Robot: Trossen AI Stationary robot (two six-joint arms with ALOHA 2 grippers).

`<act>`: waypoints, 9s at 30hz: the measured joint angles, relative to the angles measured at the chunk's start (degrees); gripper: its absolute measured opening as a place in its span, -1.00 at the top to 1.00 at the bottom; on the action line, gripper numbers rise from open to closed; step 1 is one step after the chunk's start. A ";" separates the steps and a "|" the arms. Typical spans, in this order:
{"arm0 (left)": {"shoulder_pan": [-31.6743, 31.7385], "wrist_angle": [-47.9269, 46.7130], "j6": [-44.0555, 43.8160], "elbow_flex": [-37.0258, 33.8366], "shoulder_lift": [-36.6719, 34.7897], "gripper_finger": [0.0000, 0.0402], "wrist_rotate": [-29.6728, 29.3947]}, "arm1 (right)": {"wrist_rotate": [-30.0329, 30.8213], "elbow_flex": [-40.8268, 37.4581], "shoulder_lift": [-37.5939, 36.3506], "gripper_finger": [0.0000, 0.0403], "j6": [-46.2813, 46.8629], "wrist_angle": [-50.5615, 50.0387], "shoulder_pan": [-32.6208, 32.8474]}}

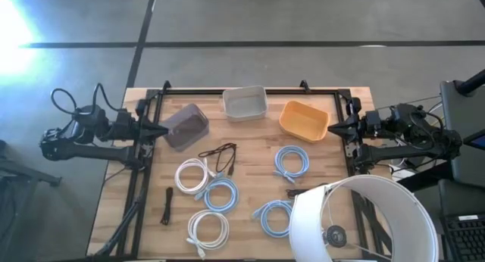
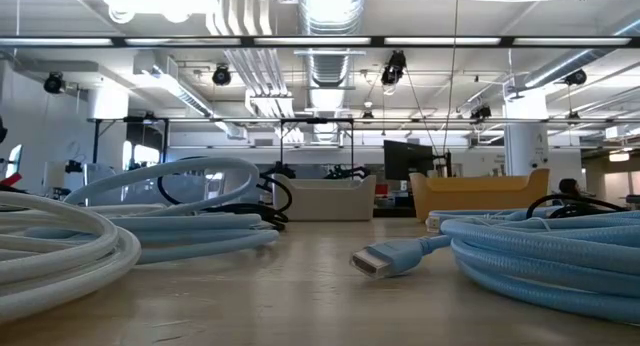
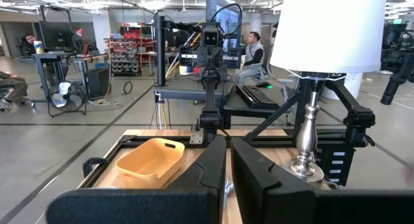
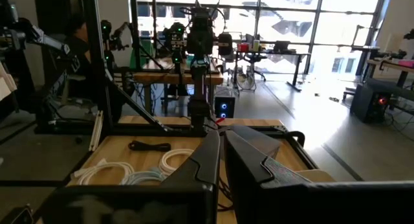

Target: Pick & Place USB Port

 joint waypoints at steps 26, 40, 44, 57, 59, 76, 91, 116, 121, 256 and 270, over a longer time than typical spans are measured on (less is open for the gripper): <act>0.00 4.97 -3.19 -0.02 0.48 0.85 -0.96 | 0.01 -0.01 0.44 0.91 0.20 0.93 0.00; -0.21 17.54 -7.78 -12.91 12.43 0.85 4.88 | -0.39 -8.82 12.94 0.91 10.19 12.94 0.24; -0.41 26.58 -7.98 -16.96 16.95 0.85 8.14 | -0.50 -10.23 18.22 0.91 10.12 14.39 0.24; -0.42 28.09 -5.06 -16.19 22.73 0.69 6.87 | -0.48 -3.58 32.77 0.84 1.37 15.29 0.24; -0.41 27.55 -4.71 -16.19 23.09 0.62 5.28 | -0.11 -2.32 34.86 0.84 -1.41 15.65 0.22; -0.37 27.69 -4.92 -16.65 23.47 0.44 4.44 | -2.00 6.82 46.64 0.65 -1.62 4.11 0.26; -0.42 27.71 -5.14 -16.78 23.82 0.44 4.46 | 3.27 9.05 55.14 0.21 7.10 -15.57 0.24; -0.39 27.52 -6.25 -16.78 23.84 0.44 4.72 | -0.55 7.30 67.96 0.15 13.57 -29.31 7.43; -0.39 27.17 -6.24 -16.78 23.84 0.44 4.71 | -0.53 7.28 72.64 0.15 13.12 -28.85 8.72; -0.37 27.01 -6.88 -16.80 25.26 0.45 4.59 | -1.64 8.02 79.77 0.07 16.08 8.85 24.04; -0.37 26.64 -8.09 -16.80 25.85 0.45 4.24 | 2.43 7.87 75.11 0.72 15.43 6.36 22.98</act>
